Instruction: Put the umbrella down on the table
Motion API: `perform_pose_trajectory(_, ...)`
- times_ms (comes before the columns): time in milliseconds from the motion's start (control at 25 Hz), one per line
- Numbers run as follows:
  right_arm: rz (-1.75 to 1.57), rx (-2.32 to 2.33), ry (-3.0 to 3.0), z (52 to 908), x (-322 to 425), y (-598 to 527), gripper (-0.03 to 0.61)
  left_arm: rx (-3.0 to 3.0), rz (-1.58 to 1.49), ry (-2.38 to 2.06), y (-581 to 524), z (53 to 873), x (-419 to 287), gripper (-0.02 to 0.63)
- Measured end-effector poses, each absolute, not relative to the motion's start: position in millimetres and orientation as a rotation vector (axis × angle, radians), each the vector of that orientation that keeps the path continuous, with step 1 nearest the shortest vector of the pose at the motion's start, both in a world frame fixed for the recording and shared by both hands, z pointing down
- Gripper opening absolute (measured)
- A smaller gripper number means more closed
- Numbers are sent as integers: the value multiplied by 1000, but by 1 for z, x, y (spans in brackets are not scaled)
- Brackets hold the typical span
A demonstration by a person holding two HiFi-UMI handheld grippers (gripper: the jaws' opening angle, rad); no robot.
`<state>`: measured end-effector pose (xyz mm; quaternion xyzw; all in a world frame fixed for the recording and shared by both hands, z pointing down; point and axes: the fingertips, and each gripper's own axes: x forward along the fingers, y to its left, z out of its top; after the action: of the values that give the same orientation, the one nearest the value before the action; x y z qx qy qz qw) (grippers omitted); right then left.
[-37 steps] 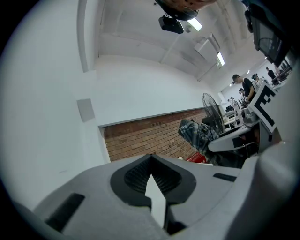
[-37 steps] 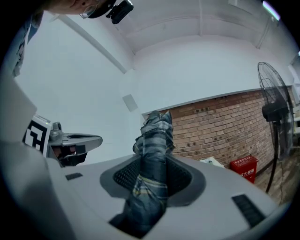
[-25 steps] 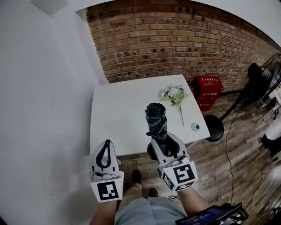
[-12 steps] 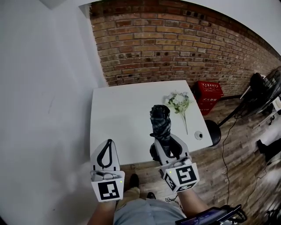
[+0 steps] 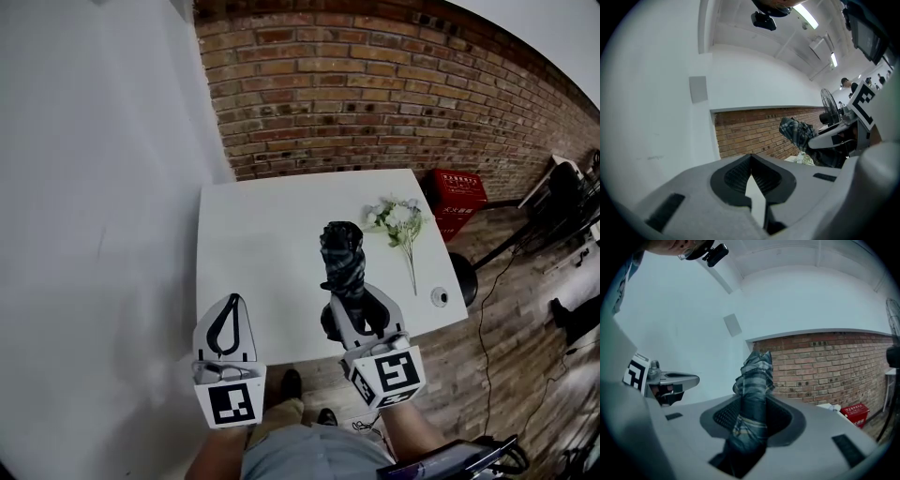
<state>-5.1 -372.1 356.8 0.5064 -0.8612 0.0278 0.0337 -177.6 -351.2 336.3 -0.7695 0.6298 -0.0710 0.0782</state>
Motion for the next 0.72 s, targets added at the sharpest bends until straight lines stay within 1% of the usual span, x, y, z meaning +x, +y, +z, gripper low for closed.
perform_pose_trajectory(720, 275, 1461, -2481, 467, -34, -427, 153, -2412, -364, 1942, -412, 418, -212, 8)
